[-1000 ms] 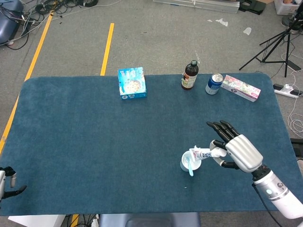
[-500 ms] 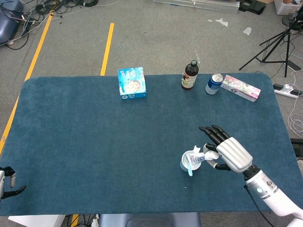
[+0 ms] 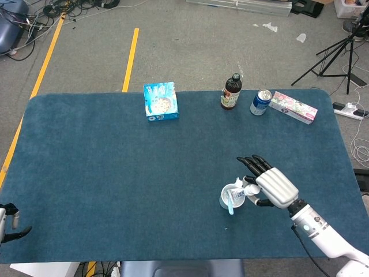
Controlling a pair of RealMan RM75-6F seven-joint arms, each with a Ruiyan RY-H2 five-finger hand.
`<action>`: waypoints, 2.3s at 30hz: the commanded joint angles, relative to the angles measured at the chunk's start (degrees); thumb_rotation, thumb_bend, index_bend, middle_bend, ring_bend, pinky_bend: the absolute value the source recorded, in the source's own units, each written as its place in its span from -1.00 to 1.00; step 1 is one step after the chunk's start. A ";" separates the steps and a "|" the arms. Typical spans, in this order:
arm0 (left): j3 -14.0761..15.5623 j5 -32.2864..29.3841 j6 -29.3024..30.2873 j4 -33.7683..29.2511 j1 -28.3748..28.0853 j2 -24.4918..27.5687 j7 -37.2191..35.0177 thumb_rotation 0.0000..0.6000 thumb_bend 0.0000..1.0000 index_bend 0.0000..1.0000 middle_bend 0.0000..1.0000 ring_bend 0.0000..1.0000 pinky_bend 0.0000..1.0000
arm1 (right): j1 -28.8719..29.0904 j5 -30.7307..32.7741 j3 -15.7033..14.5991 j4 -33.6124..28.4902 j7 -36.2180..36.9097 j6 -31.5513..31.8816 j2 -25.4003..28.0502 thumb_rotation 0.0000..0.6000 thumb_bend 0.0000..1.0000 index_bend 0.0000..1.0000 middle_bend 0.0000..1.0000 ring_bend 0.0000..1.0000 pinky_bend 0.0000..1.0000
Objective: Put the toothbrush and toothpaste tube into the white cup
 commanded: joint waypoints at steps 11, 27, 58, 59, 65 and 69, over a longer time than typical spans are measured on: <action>-0.02 0.25 0.23 -0.04 0.12 0.23 -0.44 1.00 -1.00 0.61 0.07 -0.14 -0.23 | 2.25 3.50 0.22 0.47 -3.59 -4.46 -3.02 1.00 -0.28 0.22 -1.00 -1.00 -1.00; -0.04 0.28 0.24 -0.08 0.14 0.26 -0.48 1.00 -1.00 0.61 0.07 -0.14 -0.23 | 3.86 4.18 -0.87 1.86 -3.33 -7.23 -3.80 1.00 -0.43 0.05 -1.00 -1.00 -1.00; -0.08 0.01 -0.05 0.09 0.01 0.07 0.00 1.00 -1.00 0.61 0.07 -0.14 -0.23 | 0.81 0.01 -3.22 -6.46 -3.44 -0.05 8.88 1.00 -0.77 -0.57 -1.00 -1.00 -1.00; -0.06 0.04 -0.06 0.09 0.00 0.05 0.04 1.00 -1.00 0.61 0.07 -0.14 -0.23 | 0.44 0.48 -3.40 -7.41 -4.89 -0.15 10.26 1.00 -0.77 -0.57 -1.00 -1.00 -1.00; 0.05 0.21 -0.06 0.03 -0.04 -0.14 0.52 1.00 -1.00 0.61 0.07 -0.13 -0.23 | -3.03 5.01 -3.55 -11.66 -14.83 1.77 15.48 1.00 -0.77 -0.57 -1.00 -1.00 -1.00; 0.02 0.52 0.17 0.11 -0.05 -0.28 0.53 1.00 -1.00 0.61 0.07 -0.14 -0.23 | -5.55 8.14 -3.18 -10.97 -19.30 4.24 14.61 1.00 -0.77 -0.57 -1.00 -1.00 -1.00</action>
